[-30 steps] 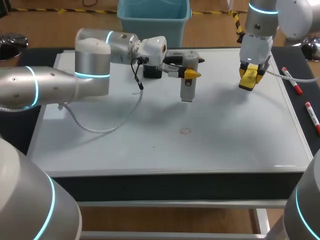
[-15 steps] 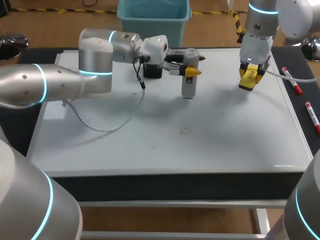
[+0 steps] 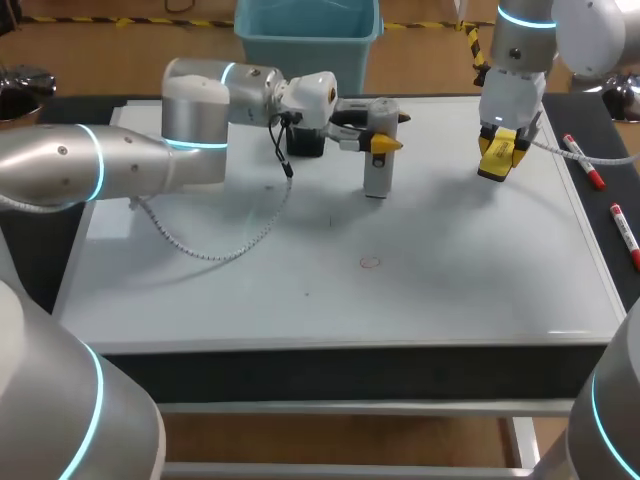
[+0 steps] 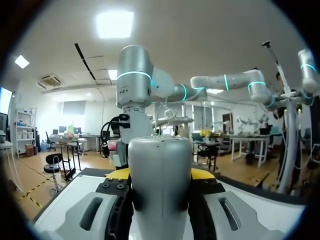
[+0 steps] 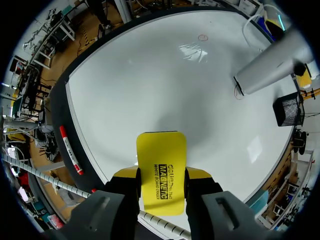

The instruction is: Pick up the inspection probe, press it on each red-marked spot on the whiteboard one by one, put down the probe, pick up the eraser, and wipe off all the red marks.

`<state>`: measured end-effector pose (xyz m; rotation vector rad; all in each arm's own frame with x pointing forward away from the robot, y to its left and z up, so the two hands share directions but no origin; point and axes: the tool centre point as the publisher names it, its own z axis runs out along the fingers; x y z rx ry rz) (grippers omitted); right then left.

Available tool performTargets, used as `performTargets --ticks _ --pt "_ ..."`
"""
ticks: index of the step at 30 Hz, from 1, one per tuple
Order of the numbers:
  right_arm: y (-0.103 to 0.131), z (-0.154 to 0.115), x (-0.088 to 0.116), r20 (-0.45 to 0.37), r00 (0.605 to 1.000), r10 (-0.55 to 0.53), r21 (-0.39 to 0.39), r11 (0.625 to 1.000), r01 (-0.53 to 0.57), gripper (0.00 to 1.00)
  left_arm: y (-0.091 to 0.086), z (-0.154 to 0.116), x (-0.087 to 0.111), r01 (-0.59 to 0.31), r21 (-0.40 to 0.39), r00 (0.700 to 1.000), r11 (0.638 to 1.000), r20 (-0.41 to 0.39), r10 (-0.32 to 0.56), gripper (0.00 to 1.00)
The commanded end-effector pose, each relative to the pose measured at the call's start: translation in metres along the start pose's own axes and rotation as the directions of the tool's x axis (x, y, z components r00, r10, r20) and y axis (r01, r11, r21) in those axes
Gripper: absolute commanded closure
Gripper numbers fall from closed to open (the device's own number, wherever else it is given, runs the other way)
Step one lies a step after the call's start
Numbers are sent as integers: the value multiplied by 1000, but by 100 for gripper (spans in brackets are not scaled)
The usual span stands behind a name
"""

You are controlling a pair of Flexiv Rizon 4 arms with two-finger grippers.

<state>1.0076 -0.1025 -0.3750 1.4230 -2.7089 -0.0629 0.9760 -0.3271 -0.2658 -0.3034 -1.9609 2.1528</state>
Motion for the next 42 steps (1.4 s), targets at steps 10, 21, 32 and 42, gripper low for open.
performTargets --ticks 10,21,32,42 --pt "-1 -1 0 -2 1000 -2 0 1000 2 100 3 0 -7 3 0 1000 1000 -16 -3 100" --pt "-1 -1 0 -2 1000 -2 0 1000 2 100 8 0 -7 11 -4 1000 1000 -18 -11 100" --pt "-1 -1 0 -2 1000 -2 0 1000 2 100 9 0 -7 12 -12 1000 1000 -22 -13 100" --pt "-1 -1 0 -2 1000 -2 0 1000 2 100 8 1 -7 10 -14 1000 1000 -25 -11 100"
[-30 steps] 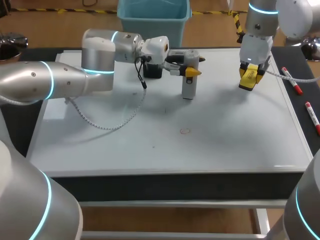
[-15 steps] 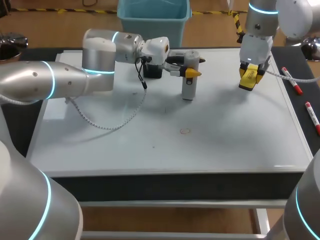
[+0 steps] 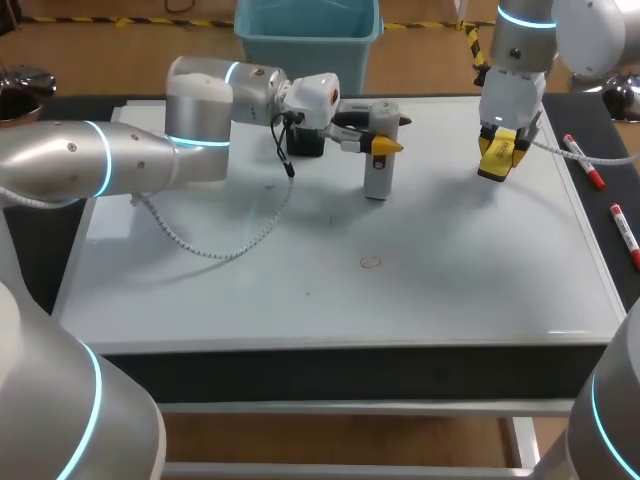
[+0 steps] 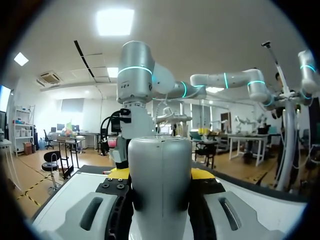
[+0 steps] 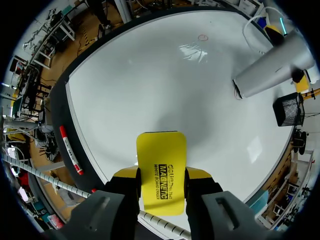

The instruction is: Pick up the inspection probe, press it on each red-marked spot on the whiteboard one by one, put down the probe, pick up the eraser, and wipe off all the red marks.

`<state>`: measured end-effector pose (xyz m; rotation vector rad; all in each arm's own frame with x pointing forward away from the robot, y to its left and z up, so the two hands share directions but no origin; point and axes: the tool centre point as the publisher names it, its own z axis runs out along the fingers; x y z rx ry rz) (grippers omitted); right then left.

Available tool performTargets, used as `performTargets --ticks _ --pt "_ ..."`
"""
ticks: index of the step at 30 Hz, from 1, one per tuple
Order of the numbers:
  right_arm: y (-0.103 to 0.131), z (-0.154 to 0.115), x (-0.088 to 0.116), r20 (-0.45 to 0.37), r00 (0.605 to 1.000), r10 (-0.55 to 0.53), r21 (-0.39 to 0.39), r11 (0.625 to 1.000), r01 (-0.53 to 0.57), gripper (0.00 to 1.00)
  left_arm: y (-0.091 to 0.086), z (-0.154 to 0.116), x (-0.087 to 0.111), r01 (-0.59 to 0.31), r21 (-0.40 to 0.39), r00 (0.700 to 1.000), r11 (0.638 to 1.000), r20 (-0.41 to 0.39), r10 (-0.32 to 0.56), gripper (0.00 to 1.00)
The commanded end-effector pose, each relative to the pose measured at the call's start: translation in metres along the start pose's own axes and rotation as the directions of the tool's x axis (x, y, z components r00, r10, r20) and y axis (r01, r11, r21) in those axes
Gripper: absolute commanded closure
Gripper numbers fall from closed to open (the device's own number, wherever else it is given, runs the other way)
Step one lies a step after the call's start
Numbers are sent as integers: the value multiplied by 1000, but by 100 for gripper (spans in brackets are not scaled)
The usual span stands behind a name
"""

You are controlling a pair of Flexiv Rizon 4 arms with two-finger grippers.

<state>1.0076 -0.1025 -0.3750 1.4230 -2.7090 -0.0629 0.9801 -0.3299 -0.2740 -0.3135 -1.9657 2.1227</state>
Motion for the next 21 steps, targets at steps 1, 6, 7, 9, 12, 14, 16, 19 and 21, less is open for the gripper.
performTargets --ticks 1,6,7,9,12,14,16,19,21 --pt "-1 -1 0 -2 1000 -2 0 1000 2 100 0 0 -2 0 2 1000 1000 -7 0 100" --pt "-1 -1 0 -2 1000 -2 0 1000 2 100 0 0 -2 1 3 1000 1000 -5 -1 100" --pt "-1 -1 0 -2 1000 -2 0 1000 2 100 0 0 -1 1 3 1000 1000 -5 -1 100" --pt "-1 -1 0 -2 1000 -2 0 1000 2 100 0 0 -1 1 3 1000 1000 -5 -1 100" --pt "-1 -1 0 -2 1000 -2 0 1000 2 100 1 0 -1 2 4 1000 1000 -5 -2 100" --pt "-1 -1 0 -2 1000 -2 0 1000 2 100 1 -1 -1 2 4 1000 1000 -5 -2 100" --pt "-1 -1 0 -2 1000 -2 0 1000 2 100 1 -1 0 2 3 1000 1000 -5 -2 100" --pt "-1 -1 0 -2 1000 -2 0 1000 2 100 1 -1 0 2 3 1000 1000 -4 -2 100" --pt "-1 -1 0 -2 1000 -2 0 1000 2 100 1 -1 0 2 4 1000 1000 -4 -2 100"
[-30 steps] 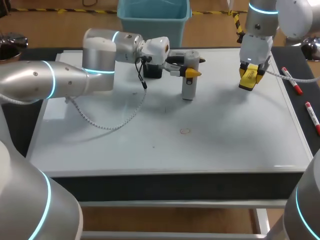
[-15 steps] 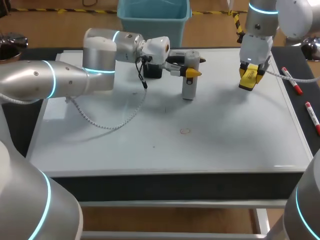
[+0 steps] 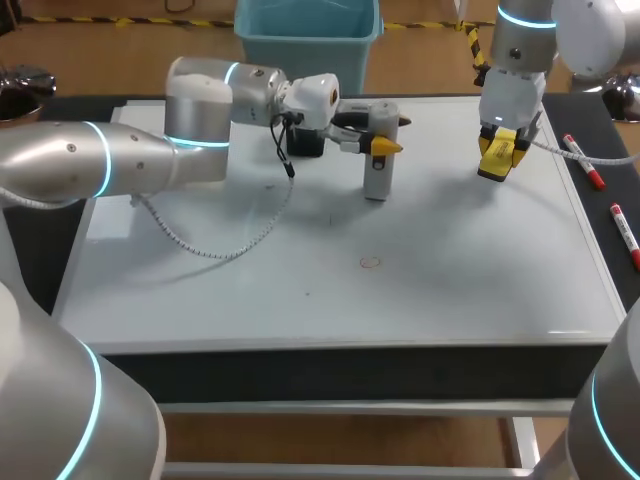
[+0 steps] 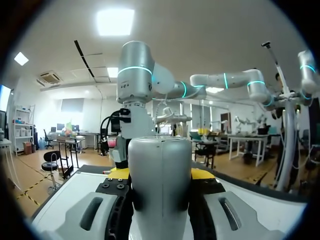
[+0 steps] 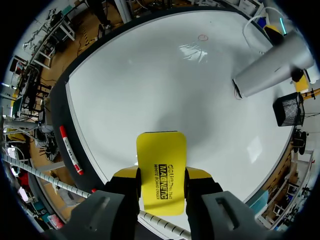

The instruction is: Pick up the inspection probe, press it on each red-marked spot on the whiteboard one by one, put down the probe, pick up the eraser, and wipe off all the red marks.

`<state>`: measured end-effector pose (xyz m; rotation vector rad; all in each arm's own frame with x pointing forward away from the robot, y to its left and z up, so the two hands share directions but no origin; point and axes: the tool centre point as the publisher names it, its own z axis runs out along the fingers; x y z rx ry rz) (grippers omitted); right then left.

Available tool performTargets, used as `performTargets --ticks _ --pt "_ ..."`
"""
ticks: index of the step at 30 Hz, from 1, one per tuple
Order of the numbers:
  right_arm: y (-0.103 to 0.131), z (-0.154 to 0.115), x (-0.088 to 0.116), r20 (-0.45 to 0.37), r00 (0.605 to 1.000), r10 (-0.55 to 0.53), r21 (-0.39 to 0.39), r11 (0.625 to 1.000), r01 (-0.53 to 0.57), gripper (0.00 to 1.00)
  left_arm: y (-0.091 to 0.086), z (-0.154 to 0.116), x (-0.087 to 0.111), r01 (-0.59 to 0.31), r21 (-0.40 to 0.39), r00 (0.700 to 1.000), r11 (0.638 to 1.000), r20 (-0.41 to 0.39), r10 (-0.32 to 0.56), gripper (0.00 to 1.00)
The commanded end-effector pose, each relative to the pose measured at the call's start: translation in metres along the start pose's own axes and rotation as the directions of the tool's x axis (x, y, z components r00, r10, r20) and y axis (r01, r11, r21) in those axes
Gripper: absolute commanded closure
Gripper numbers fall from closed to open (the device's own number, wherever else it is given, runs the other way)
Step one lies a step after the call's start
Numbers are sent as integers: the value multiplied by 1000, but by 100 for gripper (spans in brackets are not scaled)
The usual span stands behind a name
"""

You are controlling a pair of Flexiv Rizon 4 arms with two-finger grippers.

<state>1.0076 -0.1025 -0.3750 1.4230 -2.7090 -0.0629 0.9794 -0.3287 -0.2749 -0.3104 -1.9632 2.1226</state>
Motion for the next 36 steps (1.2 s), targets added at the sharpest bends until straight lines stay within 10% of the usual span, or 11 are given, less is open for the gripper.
performTargets --ticks 1,30,36 --pt "-1 -1 0 -2 1000 -2 0 1000 2 100 1 -1 -1 0 2 1000 1000 -4 0 100" --pt "-1 -1 0 -2 1000 -2 0 1000 2 100 0 -4 3 -6 5 1000 1000 0 6 100" --pt "-1 -1 0 -2 1000 -2 0 1000 2 100 -26 -11 15 -40 2 999 999 20 40 100"
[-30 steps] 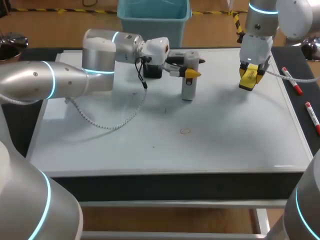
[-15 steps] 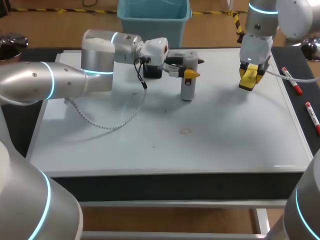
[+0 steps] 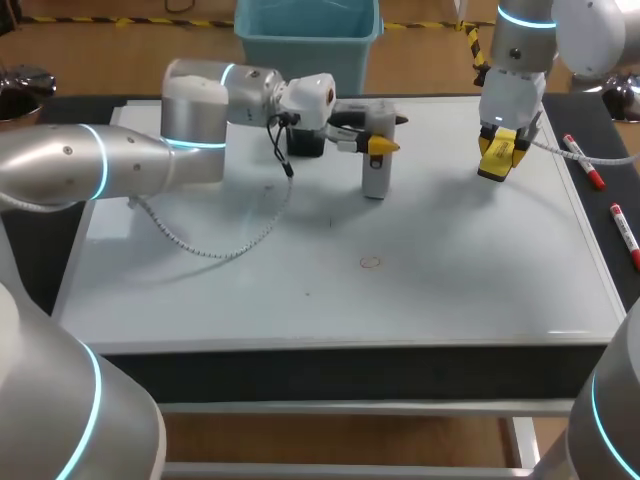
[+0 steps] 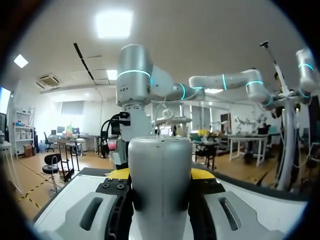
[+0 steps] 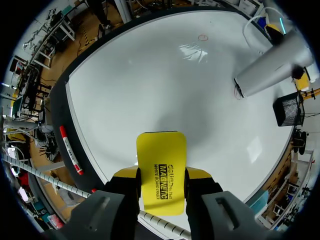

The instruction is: Pick up the inspection probe, press it on each red-marked spot on the whiteboard one by one, put down the probe, pick up the eraser, and wipe off all the red marks.

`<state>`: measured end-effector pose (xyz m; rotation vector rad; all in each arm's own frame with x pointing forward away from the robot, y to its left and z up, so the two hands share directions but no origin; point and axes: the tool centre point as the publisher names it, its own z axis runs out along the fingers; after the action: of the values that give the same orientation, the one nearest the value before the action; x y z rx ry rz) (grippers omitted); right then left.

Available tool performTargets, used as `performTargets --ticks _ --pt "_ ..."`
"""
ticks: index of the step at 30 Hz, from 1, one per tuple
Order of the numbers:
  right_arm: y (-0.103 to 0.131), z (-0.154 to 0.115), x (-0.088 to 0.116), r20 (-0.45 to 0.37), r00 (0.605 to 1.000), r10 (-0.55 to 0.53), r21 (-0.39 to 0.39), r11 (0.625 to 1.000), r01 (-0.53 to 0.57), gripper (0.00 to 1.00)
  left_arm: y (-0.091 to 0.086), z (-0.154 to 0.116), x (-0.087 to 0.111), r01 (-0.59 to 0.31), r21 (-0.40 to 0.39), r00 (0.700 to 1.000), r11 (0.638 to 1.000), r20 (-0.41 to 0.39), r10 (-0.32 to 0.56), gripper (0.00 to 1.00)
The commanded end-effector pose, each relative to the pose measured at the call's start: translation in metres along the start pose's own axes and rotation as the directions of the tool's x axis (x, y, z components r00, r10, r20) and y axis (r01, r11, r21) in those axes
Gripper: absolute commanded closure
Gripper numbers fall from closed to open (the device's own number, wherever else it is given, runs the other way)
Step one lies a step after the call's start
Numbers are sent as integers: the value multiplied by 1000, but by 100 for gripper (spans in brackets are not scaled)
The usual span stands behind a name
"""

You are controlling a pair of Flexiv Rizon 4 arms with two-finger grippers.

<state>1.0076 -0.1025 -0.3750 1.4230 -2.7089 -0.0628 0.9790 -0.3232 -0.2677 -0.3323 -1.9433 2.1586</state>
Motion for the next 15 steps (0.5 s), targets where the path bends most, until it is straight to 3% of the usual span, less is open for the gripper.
performTargets --ticks 1,6,15 --pt "-1 -1 0 -2 1000 -2 0 1000 2 100 -25 -10 15 -30 -22 999 999 21 31 100" --pt "-1 -1 0 -2 1000 -2 0 1000 2 100 -42 -39 23 -59 -34 996 998 65 61 100" --pt "-1 -1 0 -2 1000 -2 0 1000 2 100 -45 -107 44 -51 -38 986 998 157 56 100"
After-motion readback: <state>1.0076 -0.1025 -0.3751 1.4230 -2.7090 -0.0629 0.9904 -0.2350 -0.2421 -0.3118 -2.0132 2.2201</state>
